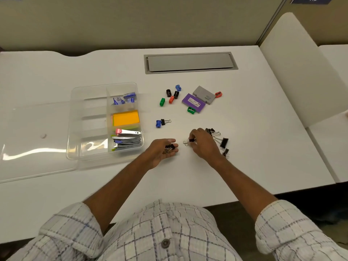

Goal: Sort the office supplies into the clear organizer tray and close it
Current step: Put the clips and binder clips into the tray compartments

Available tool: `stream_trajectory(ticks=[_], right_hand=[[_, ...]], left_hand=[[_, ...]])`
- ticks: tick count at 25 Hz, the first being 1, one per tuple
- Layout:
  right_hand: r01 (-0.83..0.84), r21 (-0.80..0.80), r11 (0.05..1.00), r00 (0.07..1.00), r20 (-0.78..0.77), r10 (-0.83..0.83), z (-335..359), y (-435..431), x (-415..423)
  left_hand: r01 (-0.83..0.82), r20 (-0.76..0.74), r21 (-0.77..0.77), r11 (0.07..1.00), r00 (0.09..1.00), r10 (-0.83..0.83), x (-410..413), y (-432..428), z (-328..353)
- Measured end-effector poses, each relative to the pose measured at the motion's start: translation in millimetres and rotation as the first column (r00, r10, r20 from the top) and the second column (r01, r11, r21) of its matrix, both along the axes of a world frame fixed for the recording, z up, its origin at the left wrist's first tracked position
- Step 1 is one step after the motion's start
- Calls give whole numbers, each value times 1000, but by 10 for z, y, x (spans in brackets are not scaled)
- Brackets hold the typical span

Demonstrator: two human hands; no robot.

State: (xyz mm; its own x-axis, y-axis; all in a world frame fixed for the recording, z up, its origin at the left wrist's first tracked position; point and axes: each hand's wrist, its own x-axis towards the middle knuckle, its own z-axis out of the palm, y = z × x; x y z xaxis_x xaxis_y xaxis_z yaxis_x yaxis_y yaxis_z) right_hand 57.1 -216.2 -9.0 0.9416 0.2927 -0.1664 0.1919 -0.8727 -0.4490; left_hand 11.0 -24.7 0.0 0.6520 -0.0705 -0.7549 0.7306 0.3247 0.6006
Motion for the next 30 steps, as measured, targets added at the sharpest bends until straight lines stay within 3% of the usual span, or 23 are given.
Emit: stream_trajectory(ticks=[5, 8, 11, 13, 16, 18, 24, 30], right_hand=[[14, 102, 995, 1000, -7, -14, -25, -39, -3], [180, 282, 942, 983, -72, -166, 74, 14, -41], [447, 544, 710, 871, -446, -207, 237, 200, -127], [571, 572, 589, 774, -613, -156, 327, 397, -176], [663, 569, 487, 677, -734, -63, 452, 808, -162], [687, 576, 442, 632, -774, 26, 546, 1153, -125], [696, 619, 364, 595, -781, 191, 791, 2280, 106], [671, 656, 346, 658, -742, 131, 920, 3219, 436]], left_hand=[[-1, 23, -4, 1000, 1000, 1, -29, 86, 86], [-12, 34, -36, 999, 999, 14, -43, 115, 157], [-41, 66, -57, 997, 997, 45, -38, 163, 246], [-38, 96, 3, 999, 995, 37, -15, 240, 322], [-57, 202, 175, 983, 979, 20, 2, 481, 430], [-117, 296, 260, 958, 955, 36, -28, 761, 468], [-295, 449, 321, 900, 884, 129, 100, 1828, 657], [-259, 418, 353, 899, 903, 96, 569, 2734, 746]])
